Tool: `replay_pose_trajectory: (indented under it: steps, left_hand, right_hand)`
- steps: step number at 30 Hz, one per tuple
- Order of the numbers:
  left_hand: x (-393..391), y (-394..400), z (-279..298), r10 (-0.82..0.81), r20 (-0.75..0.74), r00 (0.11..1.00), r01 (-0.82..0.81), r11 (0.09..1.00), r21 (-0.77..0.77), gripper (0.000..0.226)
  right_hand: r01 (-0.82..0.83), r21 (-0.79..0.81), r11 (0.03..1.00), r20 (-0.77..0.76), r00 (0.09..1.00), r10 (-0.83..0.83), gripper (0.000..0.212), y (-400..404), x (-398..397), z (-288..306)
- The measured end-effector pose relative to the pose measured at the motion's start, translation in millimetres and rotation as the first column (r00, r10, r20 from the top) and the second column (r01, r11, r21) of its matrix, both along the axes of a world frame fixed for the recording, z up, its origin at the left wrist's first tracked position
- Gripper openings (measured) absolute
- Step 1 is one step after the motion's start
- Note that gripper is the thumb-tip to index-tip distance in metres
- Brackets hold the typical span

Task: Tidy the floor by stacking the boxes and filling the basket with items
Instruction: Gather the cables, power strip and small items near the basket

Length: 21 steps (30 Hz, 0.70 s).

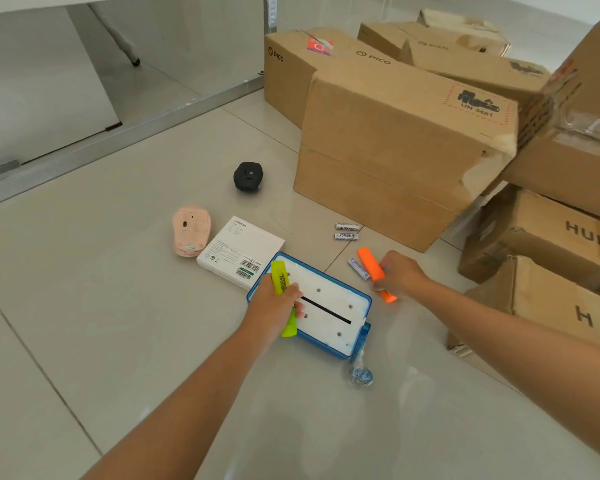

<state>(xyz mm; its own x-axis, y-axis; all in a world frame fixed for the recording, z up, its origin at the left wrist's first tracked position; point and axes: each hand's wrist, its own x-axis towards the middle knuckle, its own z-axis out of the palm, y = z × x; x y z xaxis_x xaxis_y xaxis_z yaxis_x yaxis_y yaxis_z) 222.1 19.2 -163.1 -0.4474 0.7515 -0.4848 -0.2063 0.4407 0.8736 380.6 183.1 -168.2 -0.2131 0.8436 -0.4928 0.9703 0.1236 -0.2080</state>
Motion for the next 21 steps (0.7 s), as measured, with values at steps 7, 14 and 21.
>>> replay_pose_trajectory:
  steps: [7, 14, 21]
  left_hand:
    - [-2.9, -8.4, 13.6, -0.085, 0.085, 0.993, 0.083, 0.996, 0.035, 0.022]
    - [-67.1, -72.7, 39.3, -0.009, -0.131, 0.991, 0.008, 1.000, -0.005, 0.014]
    - [-161.6, -276.1, 98.6, -0.087, -0.281, 0.956, 0.044, 0.987, -0.157, 0.045]
  right_hand:
    - [0.156, 0.018, 0.988, -0.351, 0.926, -0.140, 0.029, -8.0, -25.3, 24.7]
    - [-0.129, -0.252, 0.959, -0.625, 0.779, -0.059, 0.019, -93.2, -122.8, 66.1]
    - [-0.519, -0.341, 0.784, -0.603, 0.761, 0.241, 0.017, -222.7, -250.3, 98.8]
